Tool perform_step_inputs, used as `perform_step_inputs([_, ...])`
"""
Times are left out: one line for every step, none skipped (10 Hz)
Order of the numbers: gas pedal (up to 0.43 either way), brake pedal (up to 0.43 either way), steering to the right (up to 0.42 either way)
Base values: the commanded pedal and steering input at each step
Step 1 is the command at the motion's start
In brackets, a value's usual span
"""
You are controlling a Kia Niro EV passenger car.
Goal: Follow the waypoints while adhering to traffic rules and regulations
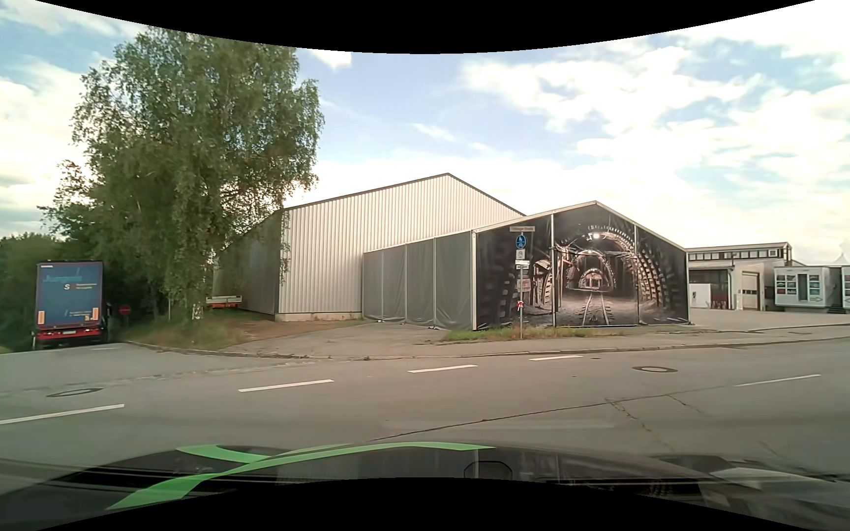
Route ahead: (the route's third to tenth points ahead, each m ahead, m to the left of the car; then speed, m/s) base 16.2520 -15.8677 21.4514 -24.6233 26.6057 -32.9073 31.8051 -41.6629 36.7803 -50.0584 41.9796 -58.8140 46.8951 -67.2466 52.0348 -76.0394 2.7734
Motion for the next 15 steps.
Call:
perform_step_inputs([0.157,0.0,0.363])
perform_step_inputs([0.157,0.0,0.363])
perform_step_inputs([0.157,0.0,0.366])
perform_step_inputs([0.157,0.0,0.379])
perform_step_inputs([0.15,0.0,0.404])
perform_step_inputs([0.15,0.0,0.425])
perform_step_inputs([0.15,0.0,0.443])
perform_step_inputs([0.15,0.0,0.461])
perform_step_inputs([0.15,0.0,0.475])
perform_step_inputs([0.15,0.0,0.477])
perform_step_inputs([0.15,0.0,0.477])
perform_step_inputs([0.157,0.0,0.477])
perform_step_inputs([0.157,0.0,0.477])
perform_step_inputs([0.157,0.0,0.477])
perform_step_inputs([0.157,0.0,0.477])
